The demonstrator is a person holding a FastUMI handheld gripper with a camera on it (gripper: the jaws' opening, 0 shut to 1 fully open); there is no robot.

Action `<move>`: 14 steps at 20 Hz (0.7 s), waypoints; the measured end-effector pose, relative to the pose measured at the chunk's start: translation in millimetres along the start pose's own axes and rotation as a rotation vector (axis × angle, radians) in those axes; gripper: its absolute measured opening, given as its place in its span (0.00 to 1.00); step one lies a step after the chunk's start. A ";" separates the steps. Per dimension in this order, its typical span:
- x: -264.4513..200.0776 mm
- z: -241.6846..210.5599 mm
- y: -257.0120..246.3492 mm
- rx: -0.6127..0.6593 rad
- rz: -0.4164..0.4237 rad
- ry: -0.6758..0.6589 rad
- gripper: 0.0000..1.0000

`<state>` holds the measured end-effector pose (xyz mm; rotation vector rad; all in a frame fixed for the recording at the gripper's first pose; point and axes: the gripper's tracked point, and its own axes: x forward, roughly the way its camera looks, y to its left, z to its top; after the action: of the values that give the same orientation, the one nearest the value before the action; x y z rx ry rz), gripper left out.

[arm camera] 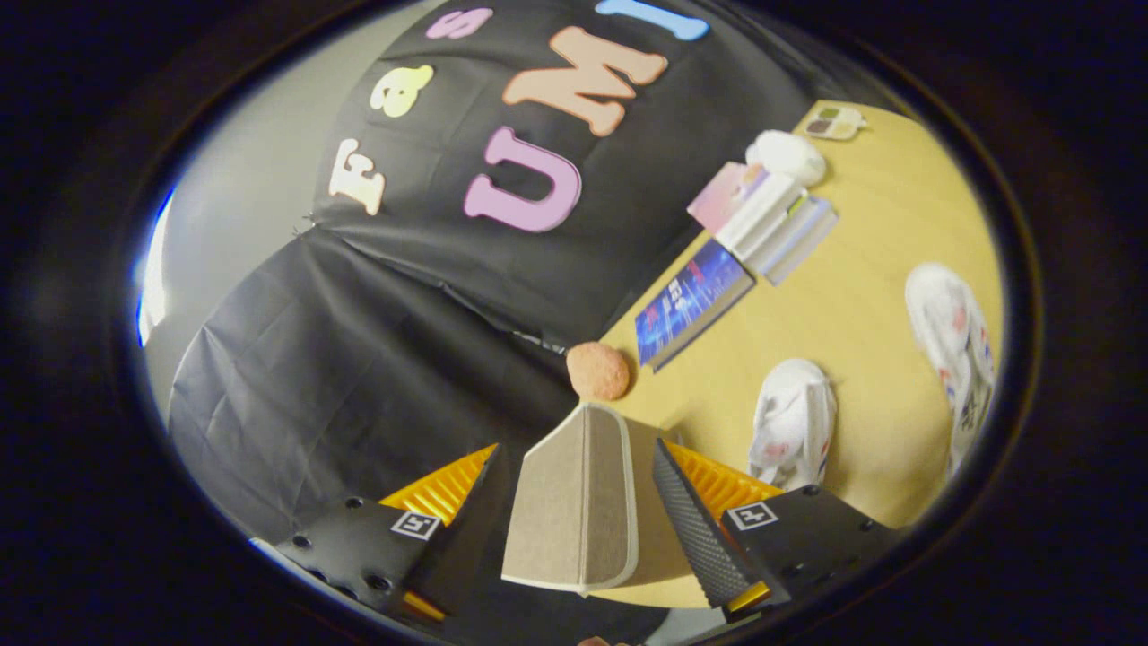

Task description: Open the storage box then place both shoes into the box .Put the left shoe in first, then the right shoe, with the right side of both shoes facing outward in a uniform manner.

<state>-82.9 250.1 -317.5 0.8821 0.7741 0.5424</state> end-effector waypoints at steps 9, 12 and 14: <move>28.6 -75.3 -29.9 0.235 0.031 0.202 0.98; 38.7 -92.5 -37.5 0.360 0.049 0.248 0.97; 40.8 -101.3 -40.1 0.453 0.060 0.280 0.97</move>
<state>-133.0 305.3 -406.9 1.2661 1.1553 0.5601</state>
